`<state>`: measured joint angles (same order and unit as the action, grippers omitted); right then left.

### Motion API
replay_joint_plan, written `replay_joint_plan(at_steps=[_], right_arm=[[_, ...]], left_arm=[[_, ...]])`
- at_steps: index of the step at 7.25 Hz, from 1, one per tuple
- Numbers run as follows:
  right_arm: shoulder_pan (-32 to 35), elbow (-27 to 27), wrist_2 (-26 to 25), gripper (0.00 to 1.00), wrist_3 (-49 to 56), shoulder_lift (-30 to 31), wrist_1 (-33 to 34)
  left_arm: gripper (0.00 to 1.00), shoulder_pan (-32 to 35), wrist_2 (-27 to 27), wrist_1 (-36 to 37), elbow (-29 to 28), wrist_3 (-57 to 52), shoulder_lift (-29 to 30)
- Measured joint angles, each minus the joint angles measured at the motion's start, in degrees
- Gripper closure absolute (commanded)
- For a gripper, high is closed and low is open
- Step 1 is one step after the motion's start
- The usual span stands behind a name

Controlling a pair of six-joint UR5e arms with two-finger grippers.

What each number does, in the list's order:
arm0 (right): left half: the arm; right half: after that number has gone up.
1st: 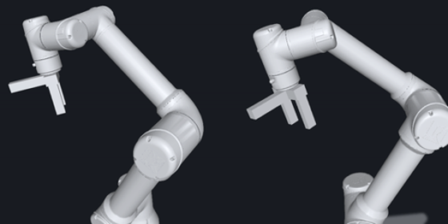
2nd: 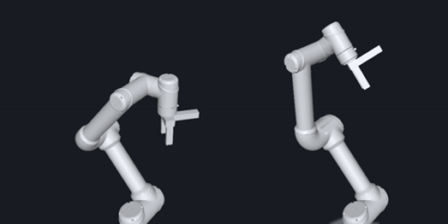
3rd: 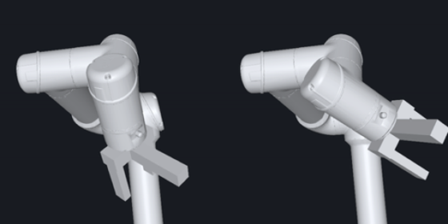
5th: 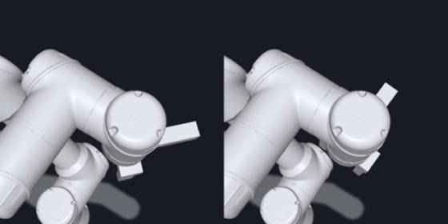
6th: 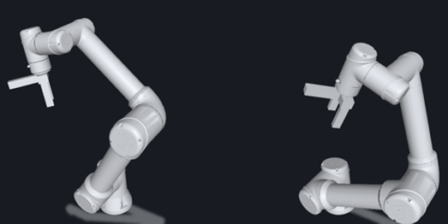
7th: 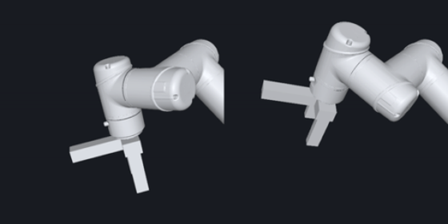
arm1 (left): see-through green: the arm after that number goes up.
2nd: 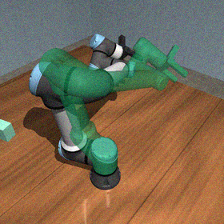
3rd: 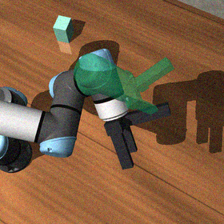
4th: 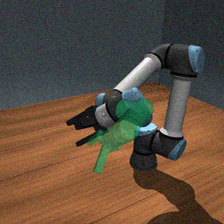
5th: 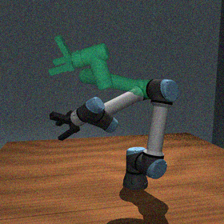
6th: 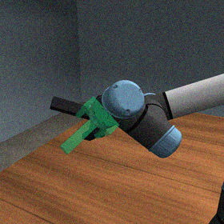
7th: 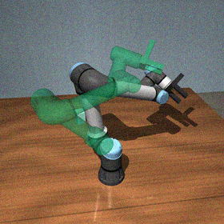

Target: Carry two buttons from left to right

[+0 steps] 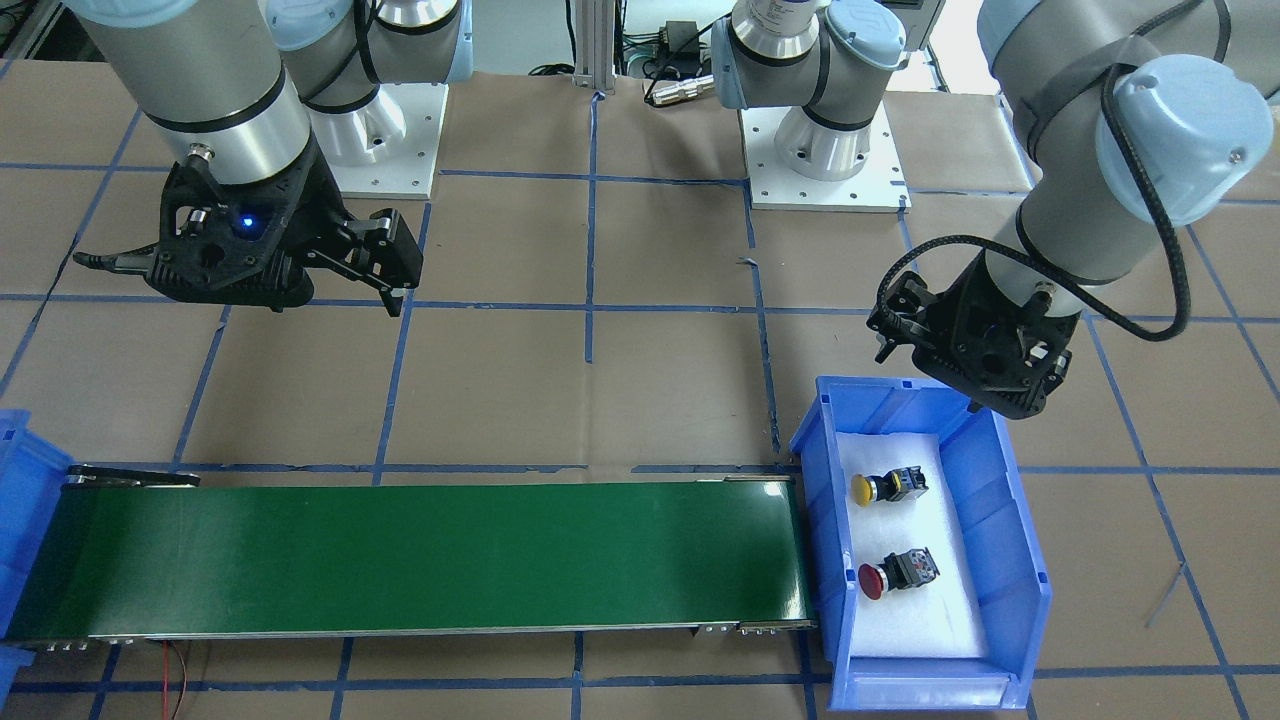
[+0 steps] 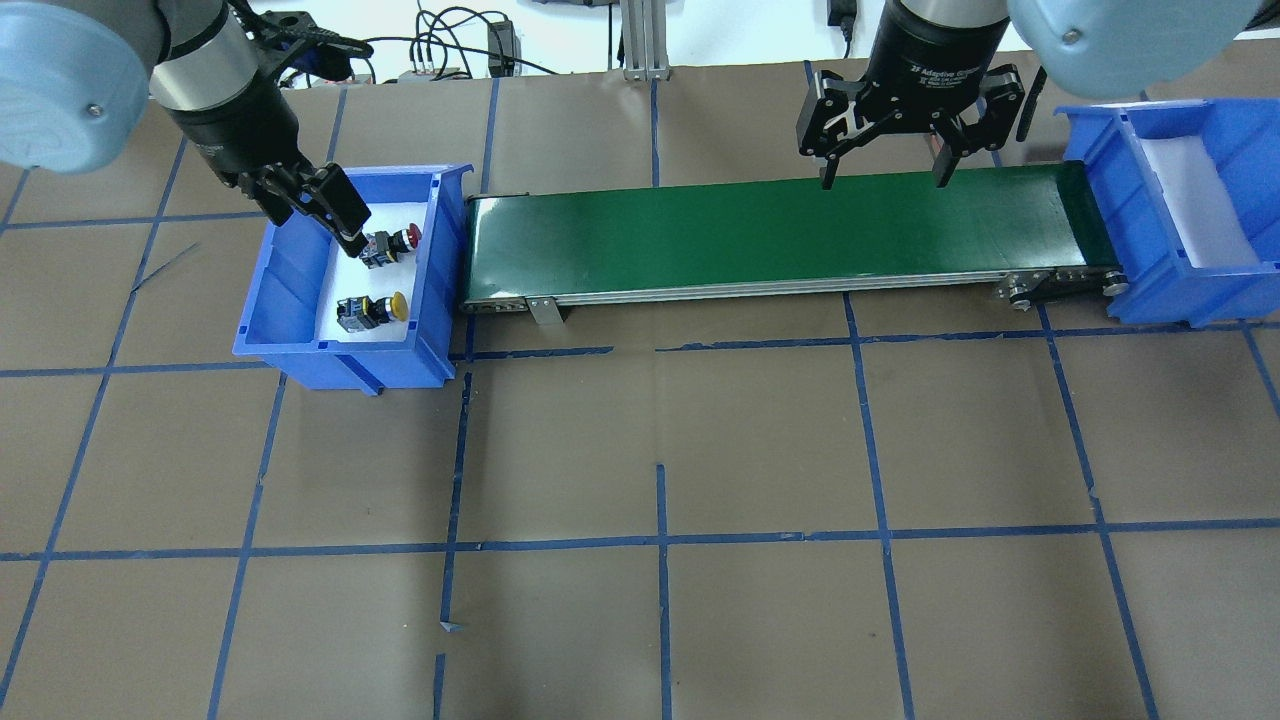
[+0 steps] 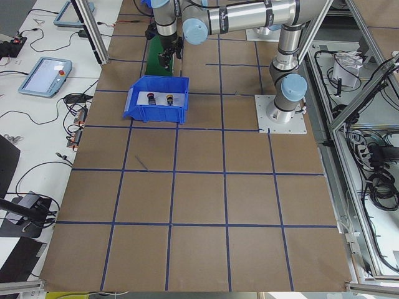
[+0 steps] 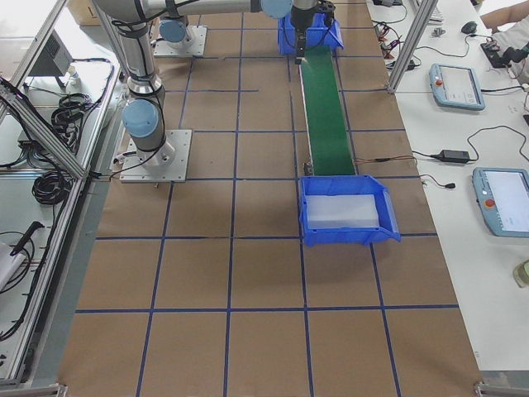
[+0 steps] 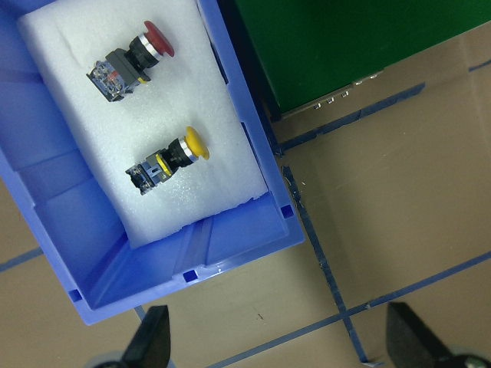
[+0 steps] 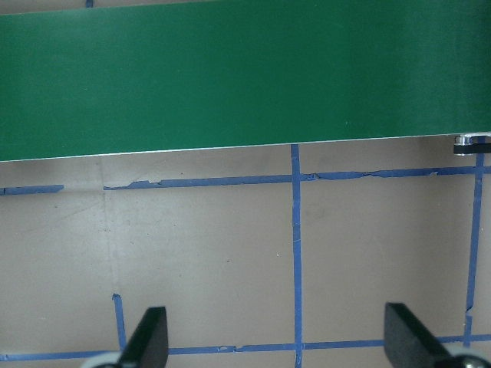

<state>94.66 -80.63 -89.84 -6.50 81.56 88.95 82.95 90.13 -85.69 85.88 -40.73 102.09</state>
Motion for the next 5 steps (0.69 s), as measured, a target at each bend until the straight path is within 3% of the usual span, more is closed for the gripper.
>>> replay_joint_plan(at_steps=[5], right_arm=[[0.00, -0.04, -0.46, 0.00, -0.02, 0.00, -0.02]], left_arm=[[0.04, -3.39, 0.50, 5.64, 0.60, -27.17, 3.58]])
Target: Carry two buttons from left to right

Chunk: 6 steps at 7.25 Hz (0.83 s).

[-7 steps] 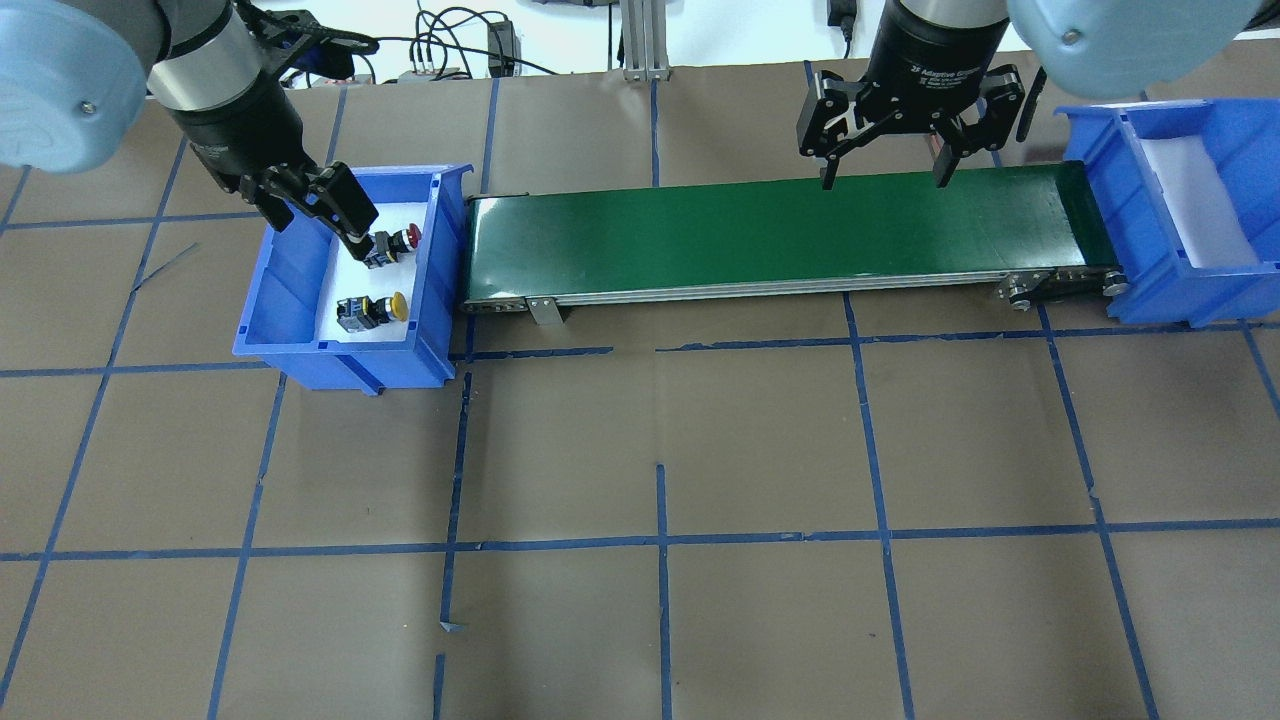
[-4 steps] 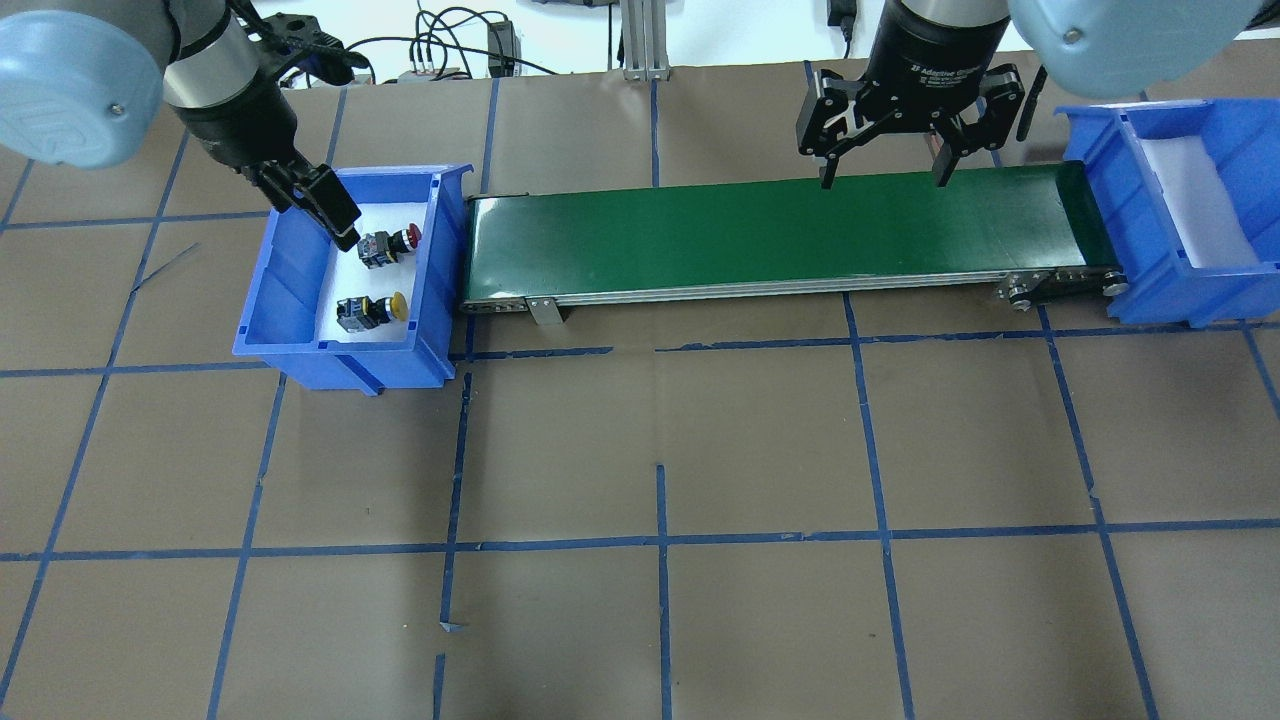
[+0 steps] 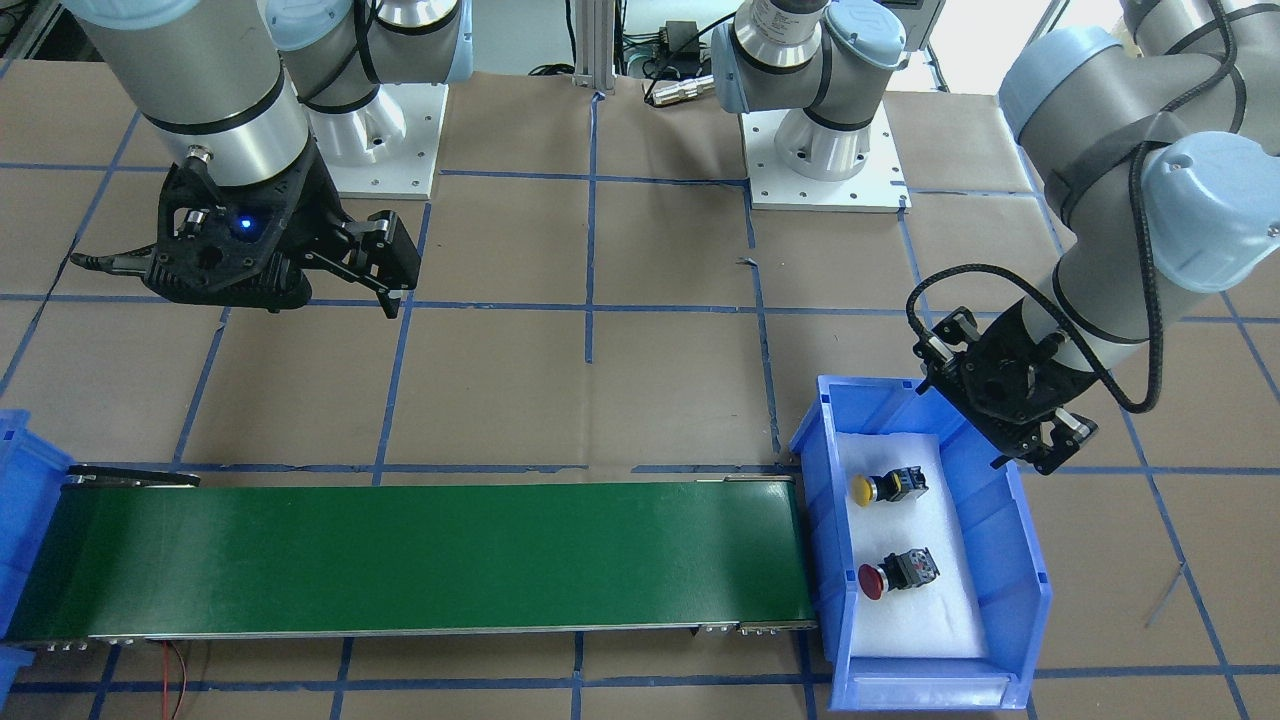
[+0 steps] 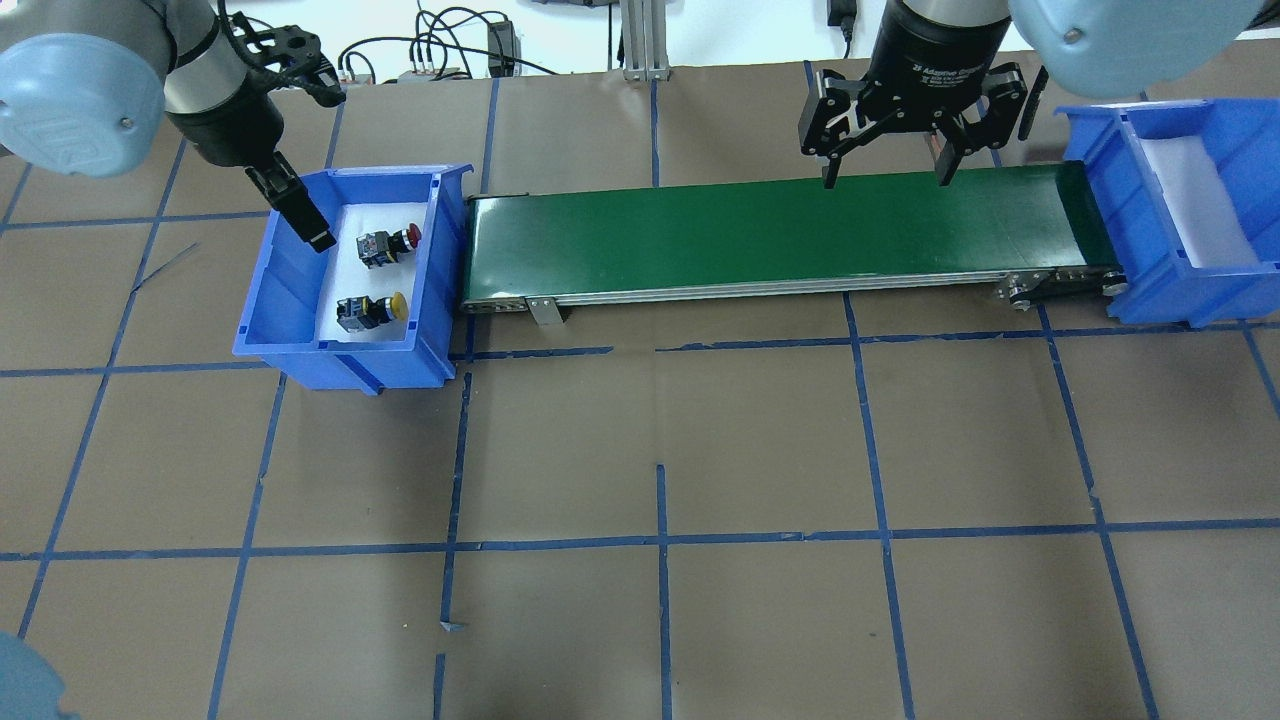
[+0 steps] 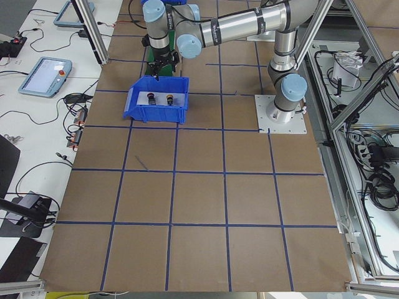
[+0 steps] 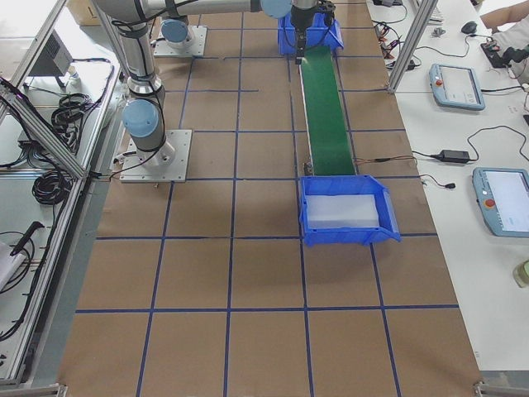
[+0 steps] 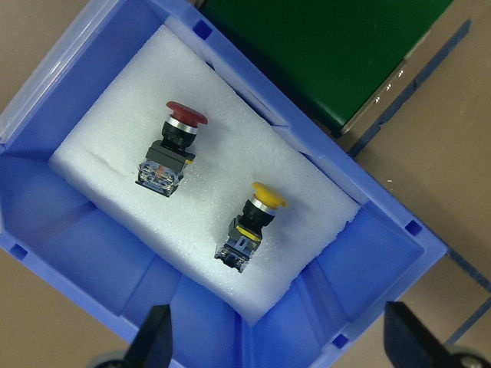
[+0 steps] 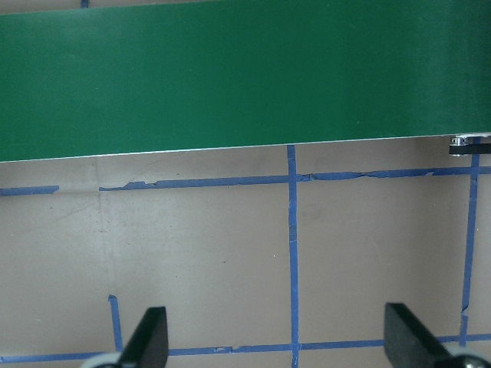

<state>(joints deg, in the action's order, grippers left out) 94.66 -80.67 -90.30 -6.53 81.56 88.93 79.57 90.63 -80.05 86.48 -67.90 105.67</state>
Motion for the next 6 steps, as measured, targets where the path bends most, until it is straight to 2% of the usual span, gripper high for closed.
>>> replay_joint_plan(at_steps=[4, 6], right_arm=[[0.00, -0.15, -0.18, 0.00, -0.06, -0.04, -0.07], [0.00, -0.15, -0.38, 0.00, -0.07, -0.03, -0.02]], left_arm=[[0.05, -0.13, -0.02, 1.44, -0.29, -16.25, 7.68], [0.05, -0.40, -0.04, 1.49, -0.02, -19.73, 10.26]])
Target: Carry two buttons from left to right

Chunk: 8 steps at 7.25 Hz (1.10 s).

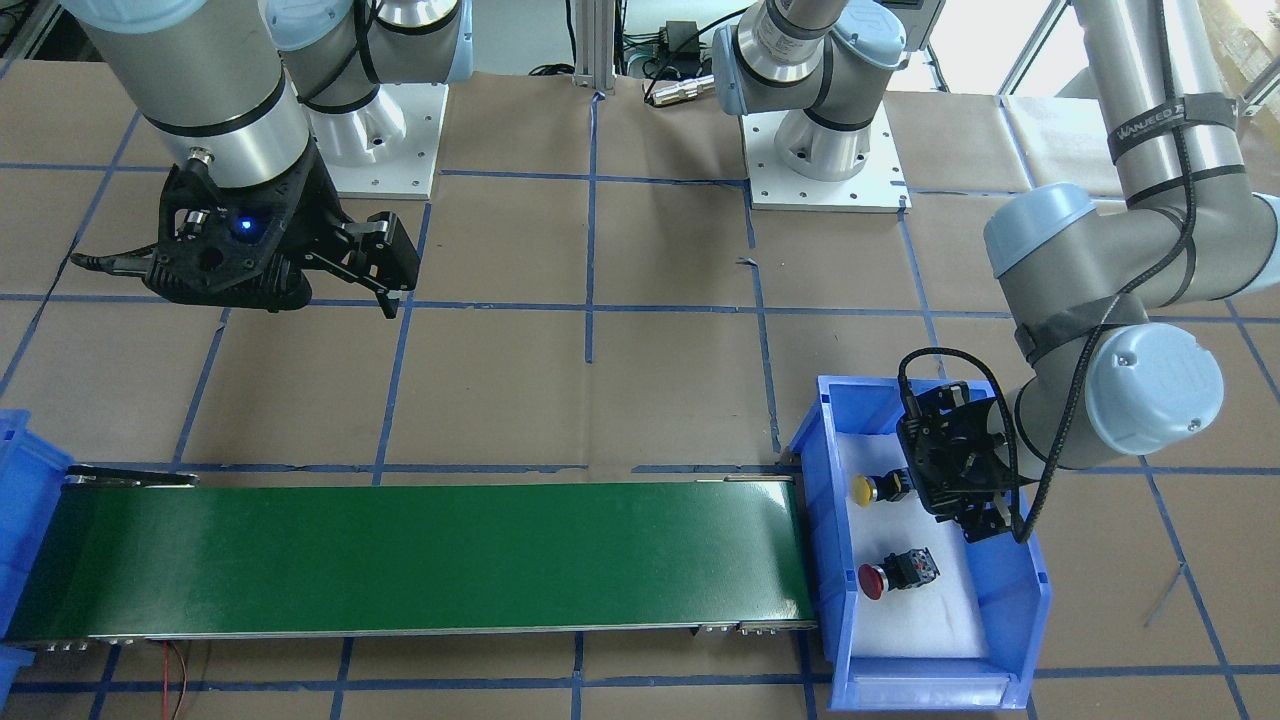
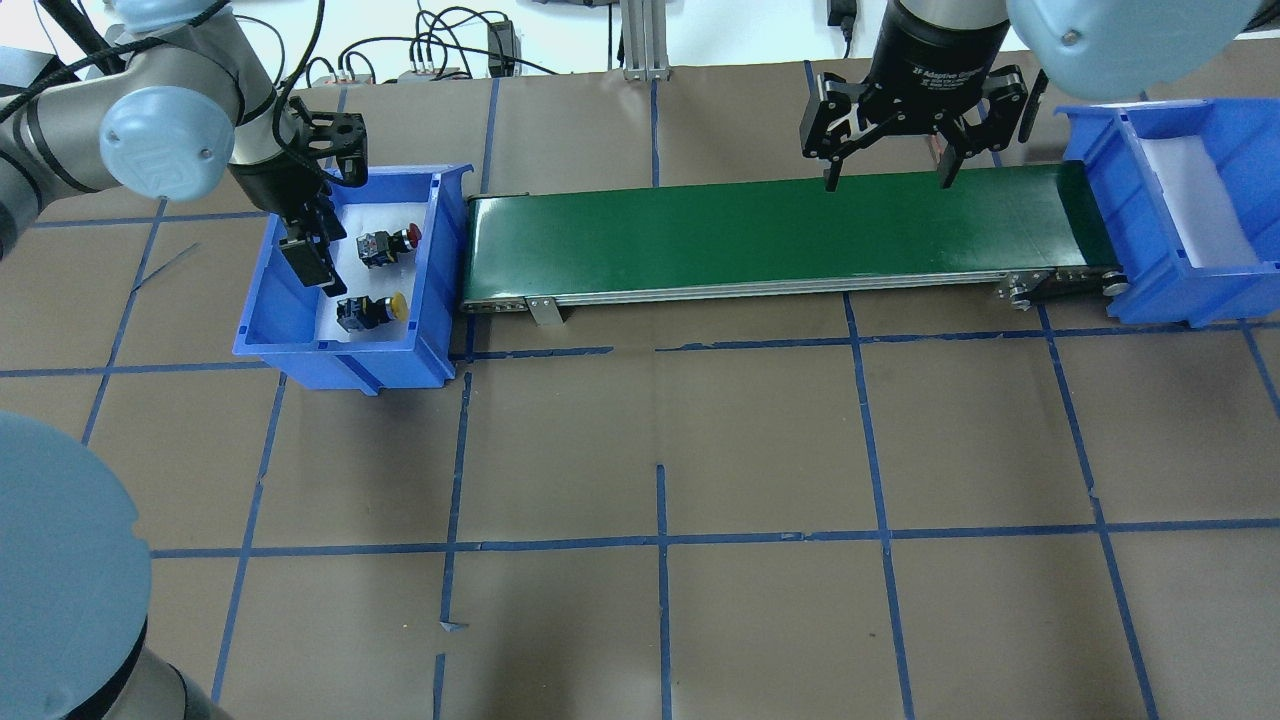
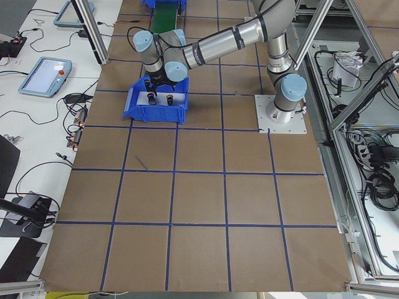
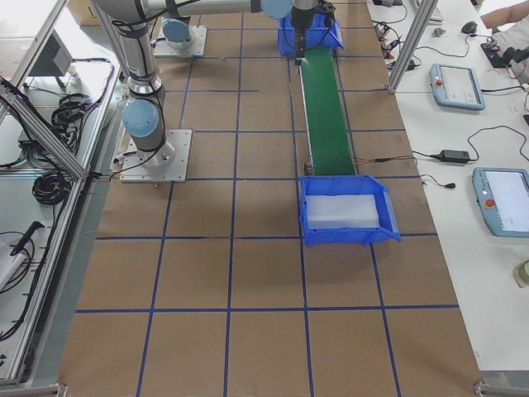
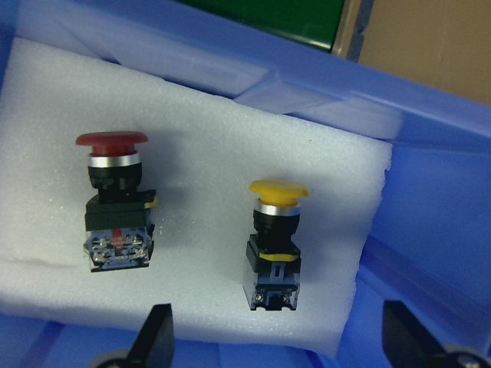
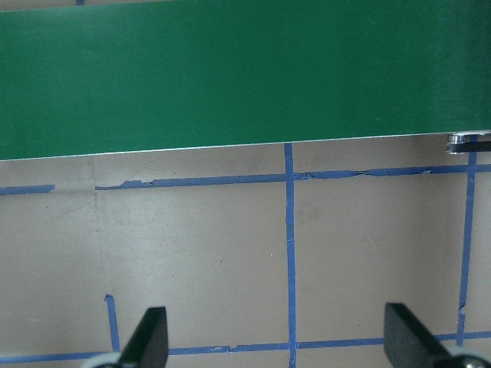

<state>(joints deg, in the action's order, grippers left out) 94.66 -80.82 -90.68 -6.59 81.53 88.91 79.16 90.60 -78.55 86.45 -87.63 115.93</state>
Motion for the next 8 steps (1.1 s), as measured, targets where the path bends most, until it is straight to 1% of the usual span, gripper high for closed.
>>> replay_joint_plan(at_steps=[3, 5, 6, 7, 8], right_arm=[[0.00, -0.03, -0.02, 0.00, 0.00, -0.02, 0.03], [0.00, -0.03, -0.02, 0.00, 0.00, -0.05, 0.03], [0.00, -0.04, -0.02, 0.00, 0.00, -0.05, 0.03], [0.00, -0.04, -0.04, 0.00, 0.00, -0.05, 0.03], [-0.01, -0.04, -0.03, 0.00, 0.00, -0.05, 0.06]], left_arm=[[0.05, 0.37, 0.16, 2.38, 0.14, -0.26, 4.50], [0.06, 0.23, 0.28, 2.78, 1.66, -0.43, 4.83], [0.17, 0.13, 0.27, 2.94, 3.45, -0.47, 4.37], [0.45, 0.10, 0.21, 3.24, 4.96, -0.43, 3.96], [0.70, 0.08, 0.17, 3.44, 5.58, -0.44, 3.86]])
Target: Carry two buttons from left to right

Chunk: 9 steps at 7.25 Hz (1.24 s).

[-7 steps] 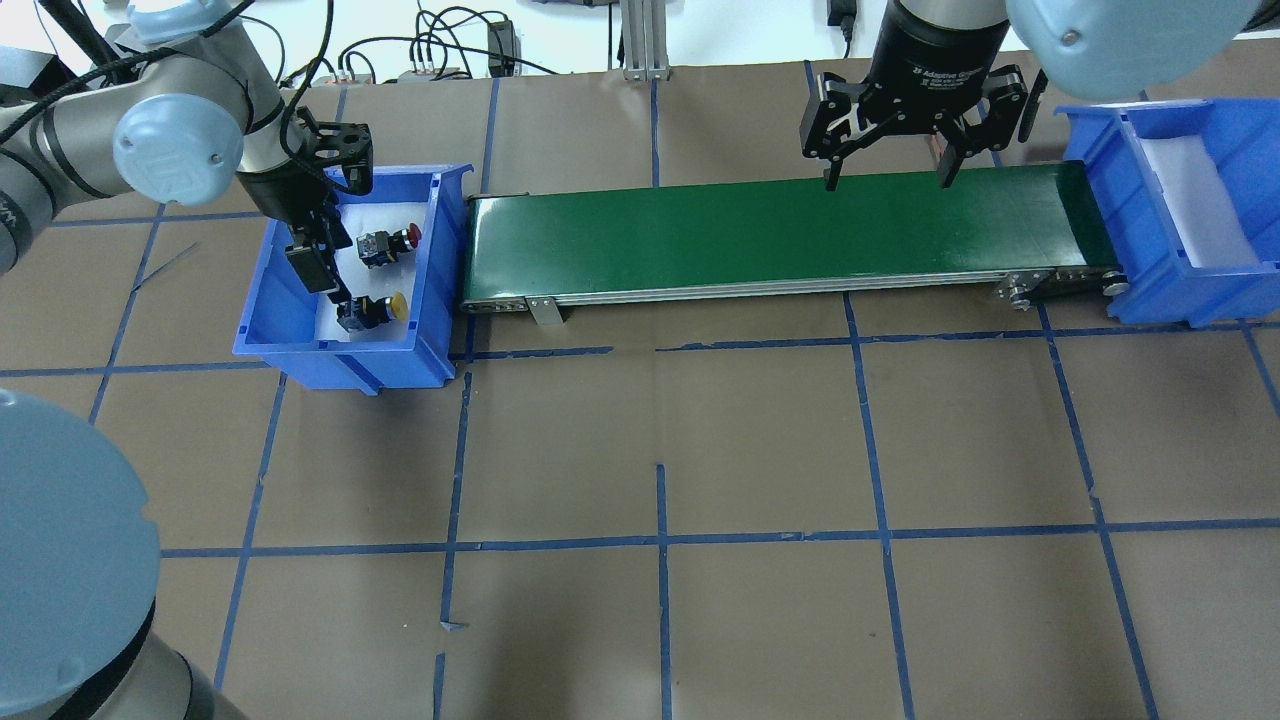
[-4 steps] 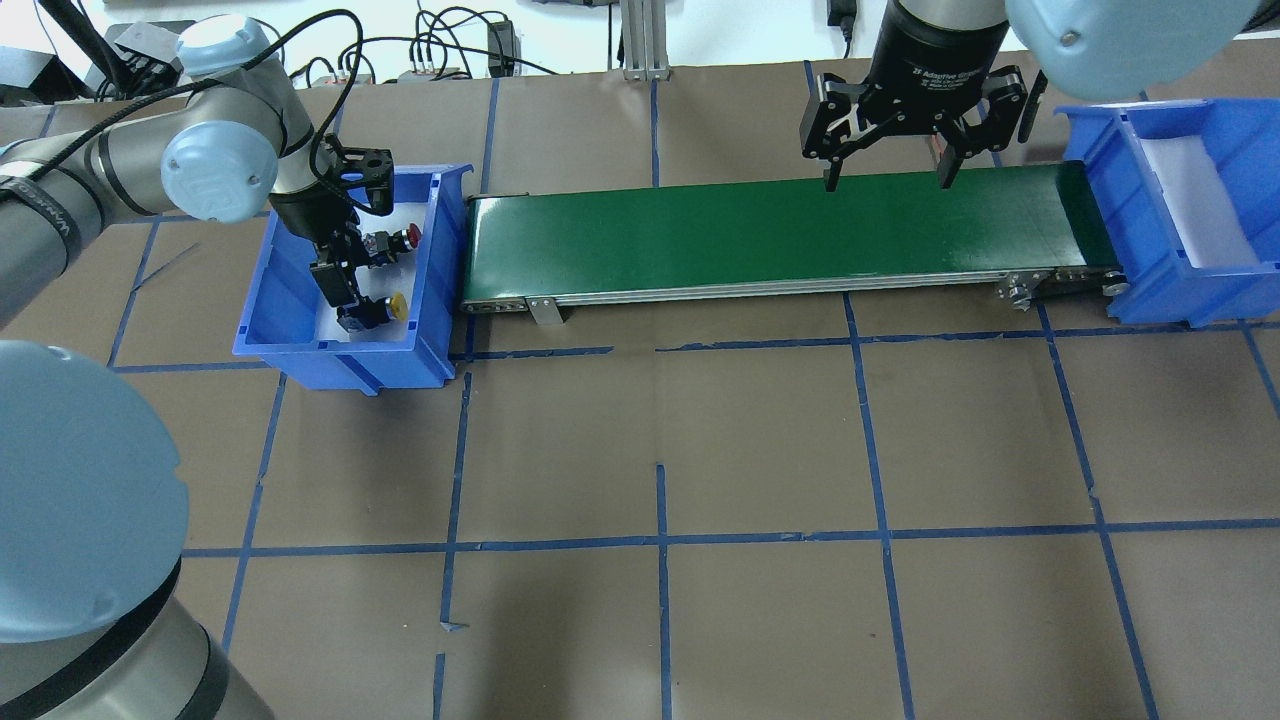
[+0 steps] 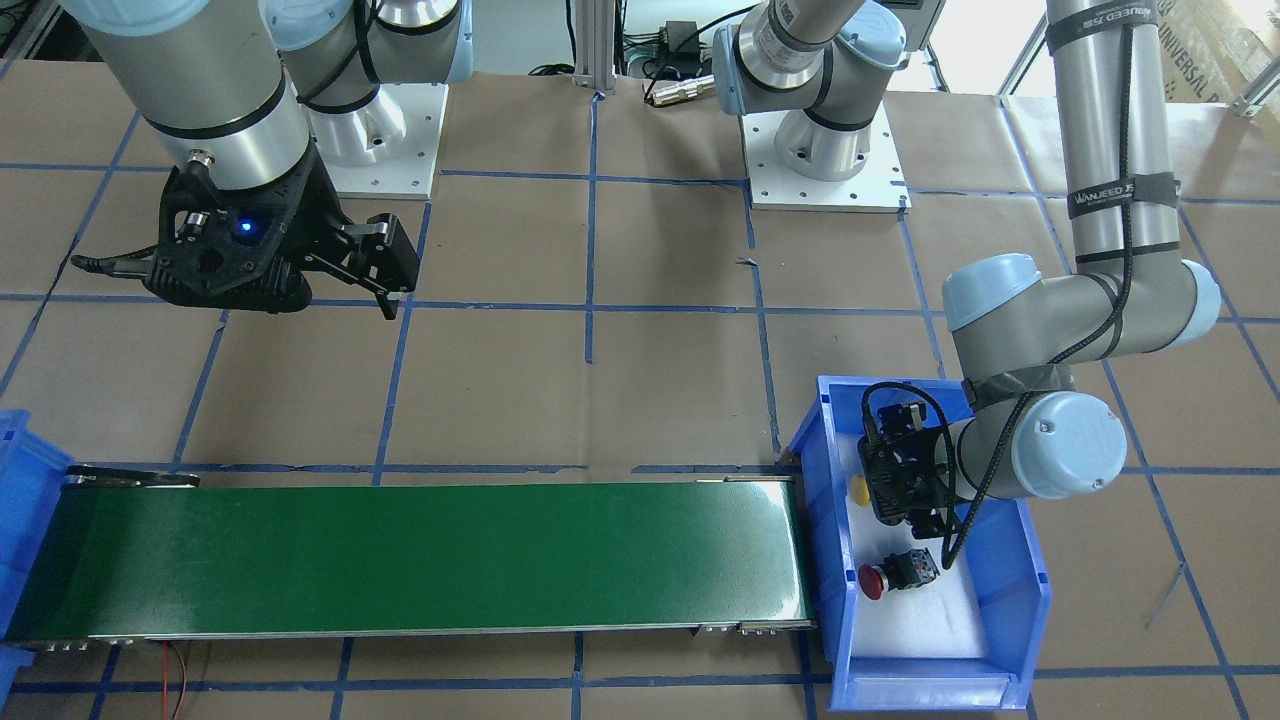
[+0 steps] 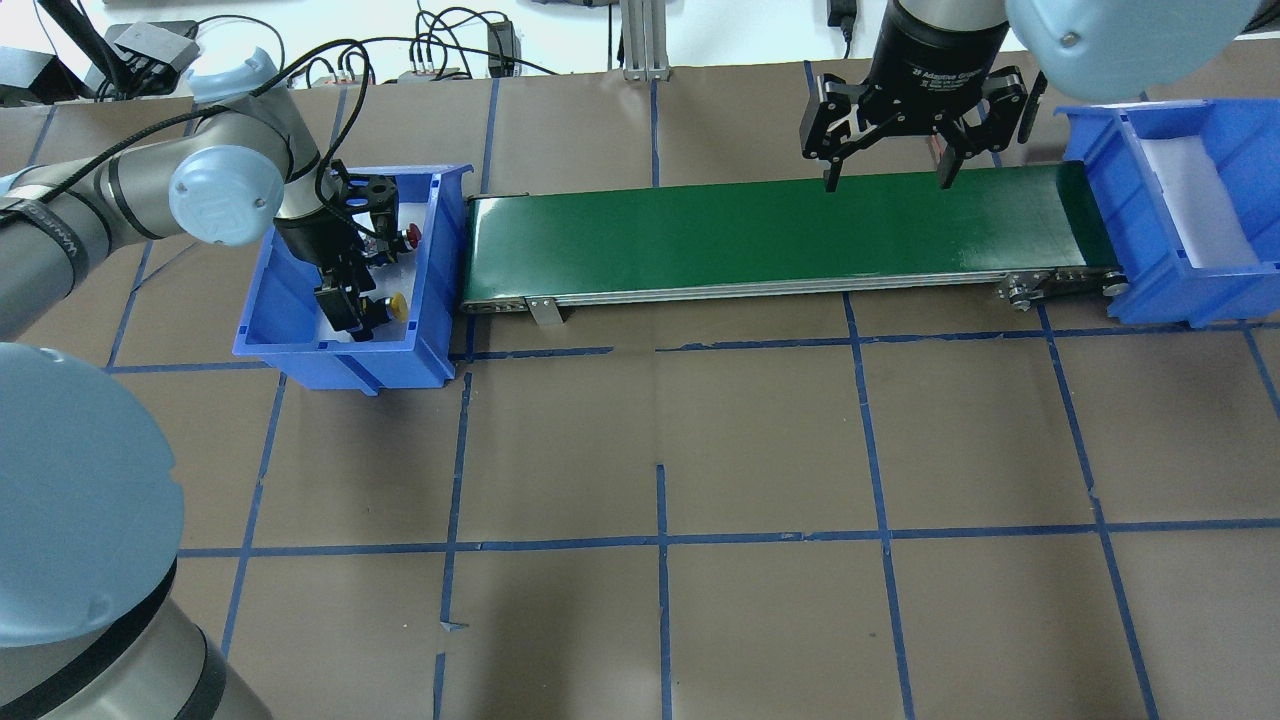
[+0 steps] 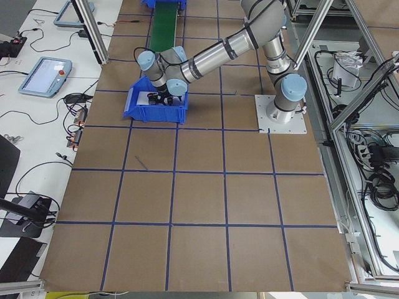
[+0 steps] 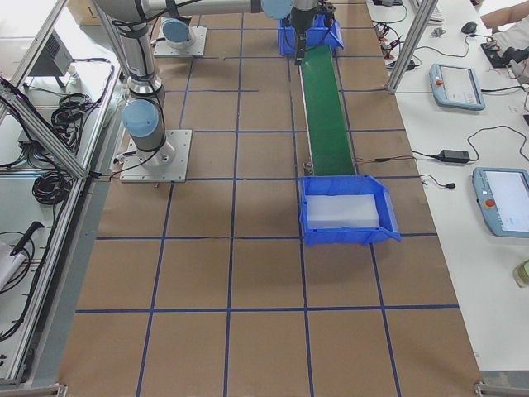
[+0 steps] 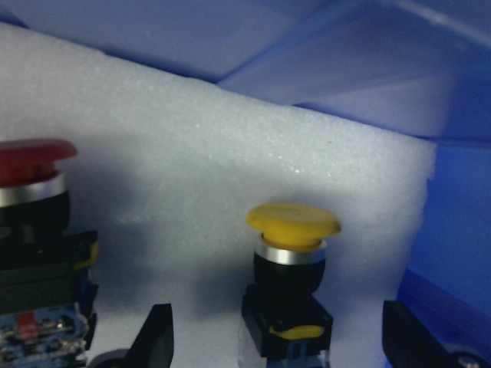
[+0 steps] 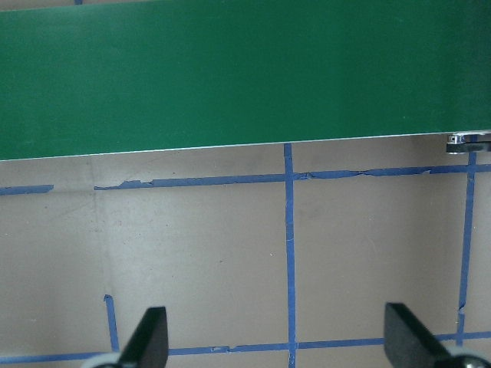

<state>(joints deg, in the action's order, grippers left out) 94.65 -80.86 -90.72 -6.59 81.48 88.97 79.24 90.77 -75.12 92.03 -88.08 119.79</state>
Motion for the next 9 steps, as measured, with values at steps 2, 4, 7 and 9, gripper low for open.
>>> replay_joint_plan(at_steps=[2, 4, 7, 9], right_arm=[[-0.06, -0.09, -0.07, 0.00, 0.04, 0.00, 0.05], [-0.05, -0.15, -0.04, 0.00, 0.10, 0.00, 0.01], [-0.07, -0.13, -0.01, 0.00, 0.09, 0.00, -0.02], [-0.07, -0.11, -0.02, 0.00, 0.10, -0.02, -0.02]], left_arm=[[0.86, -0.10, 0.00, 0.29, -0.53, -0.11, 0.22], [0.86, -0.13, -0.14, 0.86, -1.15, 1.83, -0.59], [0.85, 0.08, -0.57, 0.49, -5.04, 16.61, -5.40], [0.84, 1.08, -1.38, 0.66, -5.78, 36.20, -8.86]])
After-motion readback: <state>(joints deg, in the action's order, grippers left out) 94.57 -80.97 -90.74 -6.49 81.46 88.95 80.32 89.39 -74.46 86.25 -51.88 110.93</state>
